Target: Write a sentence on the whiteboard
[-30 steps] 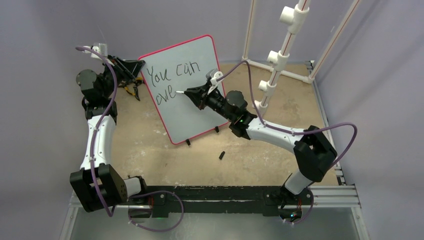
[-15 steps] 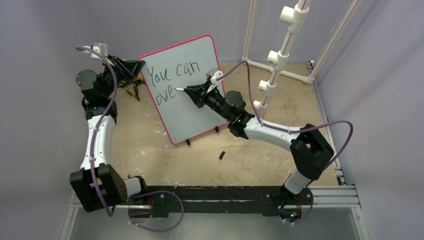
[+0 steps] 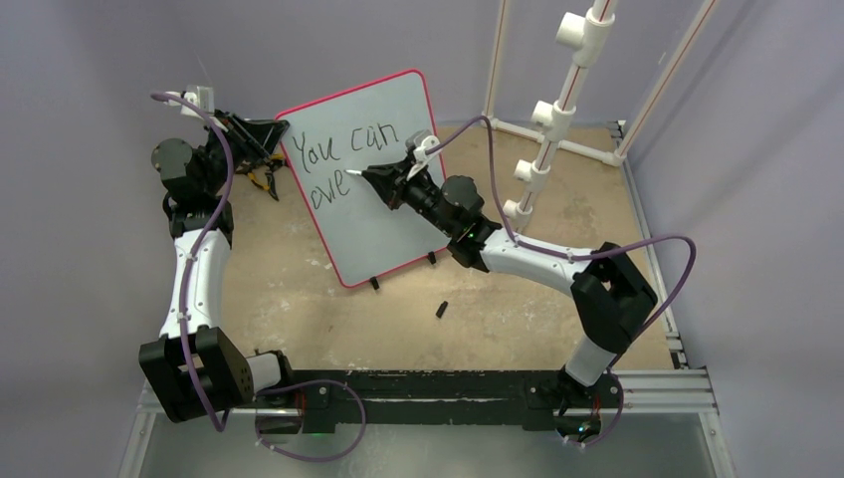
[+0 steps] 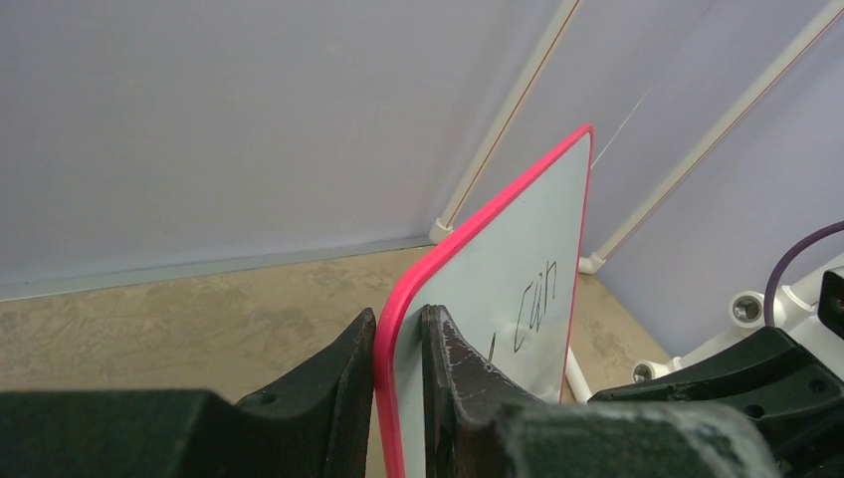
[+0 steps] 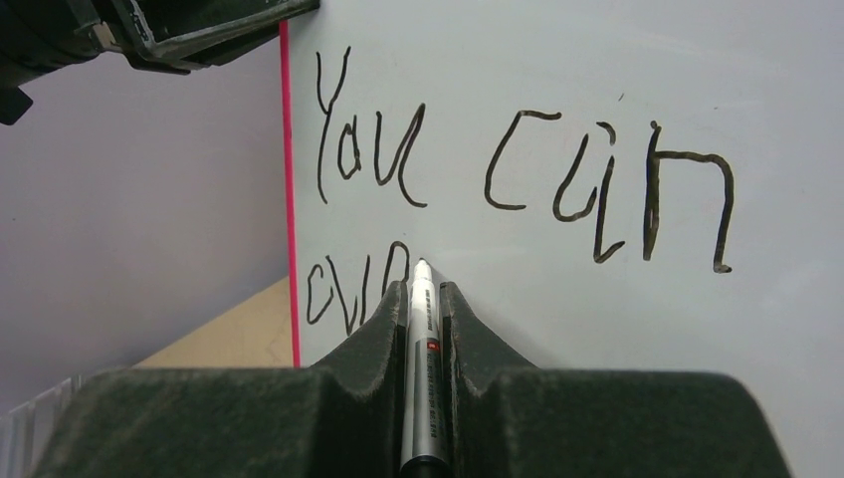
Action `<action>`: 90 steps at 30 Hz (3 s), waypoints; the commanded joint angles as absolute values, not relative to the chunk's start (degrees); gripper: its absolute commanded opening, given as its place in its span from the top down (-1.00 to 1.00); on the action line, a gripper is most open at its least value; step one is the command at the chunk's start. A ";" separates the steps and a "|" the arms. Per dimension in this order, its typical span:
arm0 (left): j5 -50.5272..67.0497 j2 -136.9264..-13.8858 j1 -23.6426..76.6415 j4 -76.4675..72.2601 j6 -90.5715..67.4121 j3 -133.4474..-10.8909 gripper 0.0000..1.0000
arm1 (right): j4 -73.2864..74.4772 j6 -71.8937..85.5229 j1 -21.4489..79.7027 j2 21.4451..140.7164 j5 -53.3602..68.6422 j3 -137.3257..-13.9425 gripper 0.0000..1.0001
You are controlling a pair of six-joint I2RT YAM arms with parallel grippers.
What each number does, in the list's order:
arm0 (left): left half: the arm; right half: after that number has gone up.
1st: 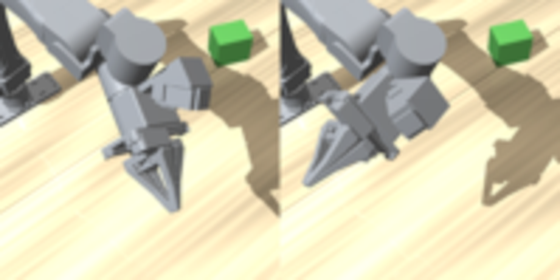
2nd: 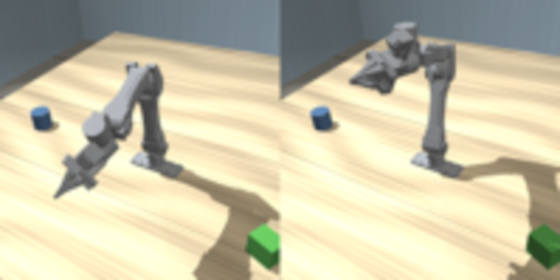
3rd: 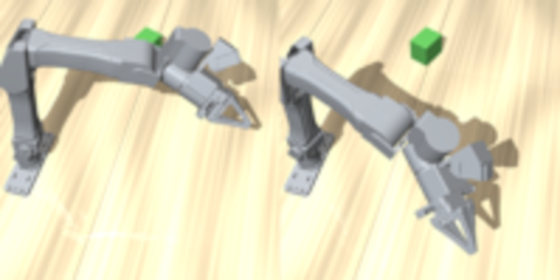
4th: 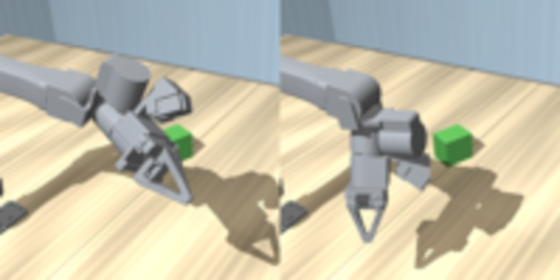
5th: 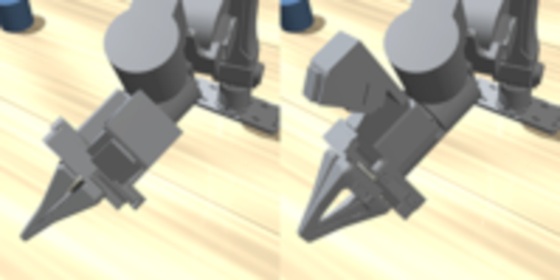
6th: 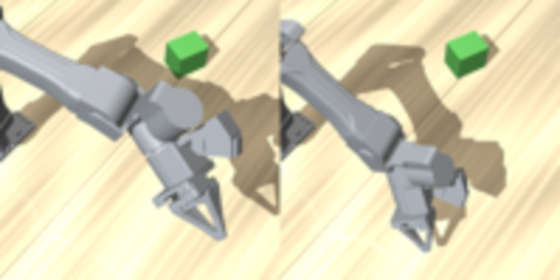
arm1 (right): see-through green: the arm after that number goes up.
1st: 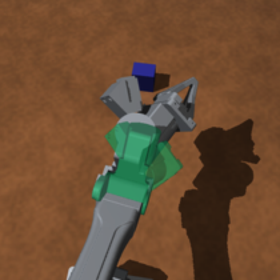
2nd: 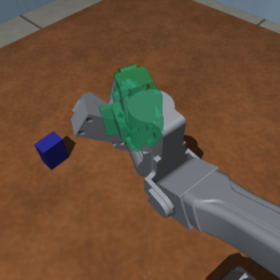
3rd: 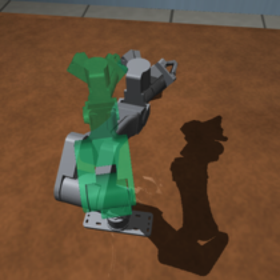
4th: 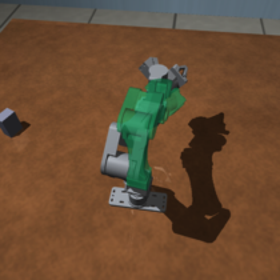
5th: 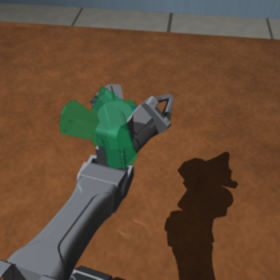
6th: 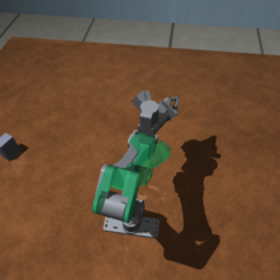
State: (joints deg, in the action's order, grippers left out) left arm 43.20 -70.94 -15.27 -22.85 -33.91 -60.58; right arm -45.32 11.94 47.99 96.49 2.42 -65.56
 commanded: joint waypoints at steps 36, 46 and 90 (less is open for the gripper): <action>44.10 -70.68 -15.51 -23.27 -34.61 -59.77 0.67 | -45.30 14.59 49.52 93.08 -2.22 -57.14 1.00; 44.16 -70.69 -15.56 -23.29 -34.62 -59.84 0.67 | -50.92 16.63 49.58 93.74 -5.54 -58.24 1.00; 44.24 -70.89 -15.69 -23.47 -34.69 -59.77 0.67 | -48.34 15.42 49.48 92.76 -11.07 -59.15 1.00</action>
